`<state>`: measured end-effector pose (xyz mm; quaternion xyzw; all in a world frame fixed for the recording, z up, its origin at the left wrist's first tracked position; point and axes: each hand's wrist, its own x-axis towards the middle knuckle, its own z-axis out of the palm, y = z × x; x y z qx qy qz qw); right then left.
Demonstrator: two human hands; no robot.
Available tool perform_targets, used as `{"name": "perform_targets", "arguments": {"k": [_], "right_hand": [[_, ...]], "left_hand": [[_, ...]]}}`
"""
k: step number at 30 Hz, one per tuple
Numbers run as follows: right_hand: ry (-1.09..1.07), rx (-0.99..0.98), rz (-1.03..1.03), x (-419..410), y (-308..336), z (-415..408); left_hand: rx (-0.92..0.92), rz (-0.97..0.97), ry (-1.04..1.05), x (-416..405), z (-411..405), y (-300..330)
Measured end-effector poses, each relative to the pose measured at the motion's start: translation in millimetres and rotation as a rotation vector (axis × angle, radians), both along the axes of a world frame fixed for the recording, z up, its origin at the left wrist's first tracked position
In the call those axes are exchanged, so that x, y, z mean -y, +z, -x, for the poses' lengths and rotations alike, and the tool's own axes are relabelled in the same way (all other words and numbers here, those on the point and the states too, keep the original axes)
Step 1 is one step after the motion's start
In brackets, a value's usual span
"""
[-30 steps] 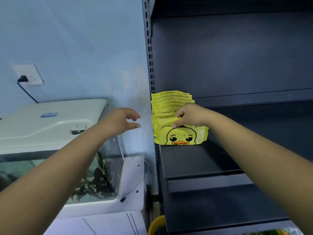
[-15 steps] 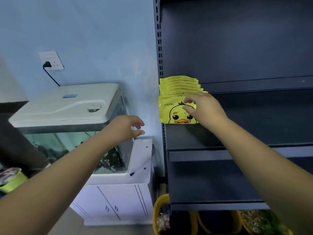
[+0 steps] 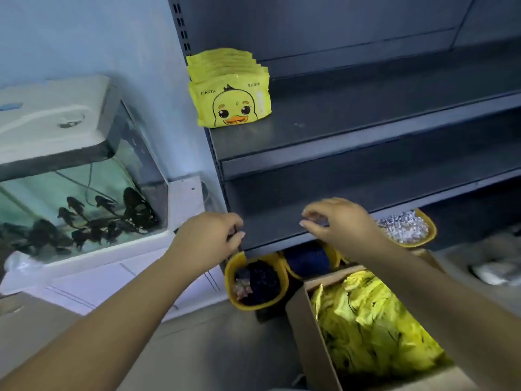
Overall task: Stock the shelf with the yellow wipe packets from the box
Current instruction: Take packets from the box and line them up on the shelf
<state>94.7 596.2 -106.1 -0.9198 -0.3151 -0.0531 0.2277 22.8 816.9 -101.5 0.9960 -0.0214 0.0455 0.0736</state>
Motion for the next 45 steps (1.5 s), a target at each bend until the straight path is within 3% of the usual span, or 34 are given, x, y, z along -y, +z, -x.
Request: {"name": "perform_targets", "arguments": {"k": [10, 17, 27, 35, 45], "right_hand": [[-0.313, -0.18, 0.182, 80, -67, 118], [-0.458, -0.334, 0.269, 130, -86, 146], [-0.394, -0.575, 0.265, 201, -125, 118], [-0.33, -0.712, 0.238, 252, -152, 71], [-0.548, -0.946, 0.053, 280, -220, 51]], "left_hand": [[-0.084, 0.138, -0.193, 62, 70, -69], [-0.191, 0.093, -0.219, 92, 91, -87], [-0.393, 0.111, -0.019, 167, 78, -121], [-0.358, 0.308, 0.205, 228, 74, -144], [-0.641, 0.431, 0.295, 277, 67, -208]]}}
